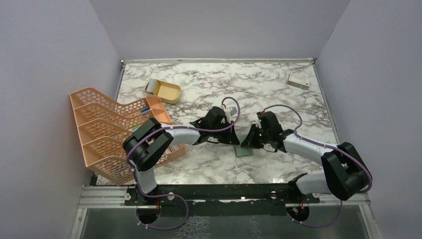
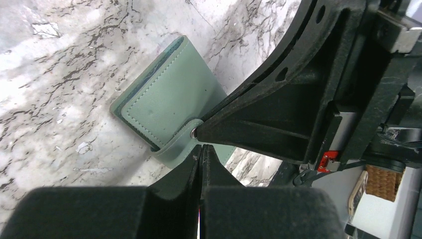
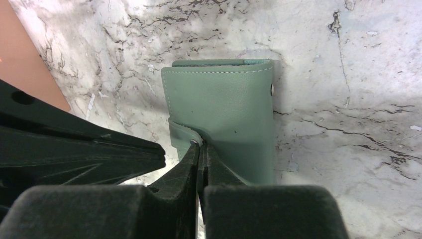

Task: Put the credit cards into the card holder
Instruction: Close the card holder at the center of the board.

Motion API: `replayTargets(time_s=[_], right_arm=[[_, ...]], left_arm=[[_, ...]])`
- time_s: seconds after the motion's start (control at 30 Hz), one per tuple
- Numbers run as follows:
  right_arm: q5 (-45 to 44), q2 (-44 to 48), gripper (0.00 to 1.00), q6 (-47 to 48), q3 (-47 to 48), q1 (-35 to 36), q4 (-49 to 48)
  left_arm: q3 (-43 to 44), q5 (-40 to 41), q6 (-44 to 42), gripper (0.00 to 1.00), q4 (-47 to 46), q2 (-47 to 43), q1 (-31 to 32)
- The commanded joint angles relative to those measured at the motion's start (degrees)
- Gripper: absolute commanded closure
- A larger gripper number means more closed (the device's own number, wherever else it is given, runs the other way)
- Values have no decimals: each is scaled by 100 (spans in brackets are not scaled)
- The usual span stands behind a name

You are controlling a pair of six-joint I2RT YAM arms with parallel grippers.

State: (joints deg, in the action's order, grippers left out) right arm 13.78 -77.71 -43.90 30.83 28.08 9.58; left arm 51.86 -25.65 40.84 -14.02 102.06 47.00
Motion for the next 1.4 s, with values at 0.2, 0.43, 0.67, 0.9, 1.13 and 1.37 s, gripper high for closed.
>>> replayTargets(time_s=[0.2, 0.43, 0.67, 0.9, 1.13, 1.37], right_arm=[[-930, -437, 99, 239, -281, -4, 949], [-947, -598, 99, 299, -195, -4, 979], [-923, -610, 99, 297, -209, -2, 966], [-786, -423, 92, 260, -62, -2, 1073], [-711, 612, 71, 424, 697, -8, 1651], [-719, 1537, 58, 723, 913, -4, 1886]], left_arm=[[33, -87, 94, 100, -386, 541, 36], [272, 302, -49, 100, 175, 701, 41], [477, 844, -273, 100, 1030, 655, 99], [595, 1207, -388, 100, 1428, 905, 217], [612, 1233, -361, 100, 1441, 745, 276], [675, 1091, -133, 83, 1291, -128, 276]])
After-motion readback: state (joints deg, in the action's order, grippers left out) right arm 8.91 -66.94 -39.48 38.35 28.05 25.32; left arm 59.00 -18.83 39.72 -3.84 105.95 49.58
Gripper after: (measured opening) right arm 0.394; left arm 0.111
